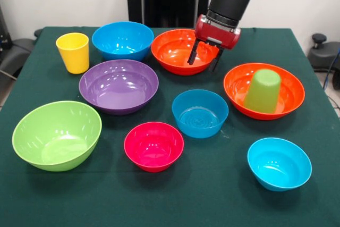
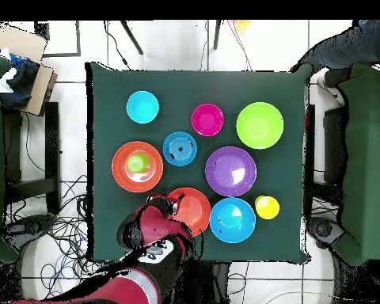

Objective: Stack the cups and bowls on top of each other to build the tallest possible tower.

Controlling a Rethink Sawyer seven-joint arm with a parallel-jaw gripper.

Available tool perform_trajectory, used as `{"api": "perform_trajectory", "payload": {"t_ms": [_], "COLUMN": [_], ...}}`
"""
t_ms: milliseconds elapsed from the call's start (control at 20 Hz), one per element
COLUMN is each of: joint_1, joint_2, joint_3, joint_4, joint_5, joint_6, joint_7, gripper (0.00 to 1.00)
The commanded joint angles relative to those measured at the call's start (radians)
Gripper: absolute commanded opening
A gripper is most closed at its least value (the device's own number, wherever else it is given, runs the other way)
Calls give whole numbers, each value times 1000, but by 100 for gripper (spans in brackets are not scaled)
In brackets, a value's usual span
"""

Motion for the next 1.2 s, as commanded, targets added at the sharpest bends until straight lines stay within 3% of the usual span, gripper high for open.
{"api": "perform_trajectory", "payload": {"t_ms": [50,1200], "joint_1": [16,10], "joint_2": [26,19], "joint_3": [68,67], "joint_4": [-51,-61], "joint_5": [46,42], "joint_6": [10,33], "joint_7": [172,160], "gripper": [100,100]}}
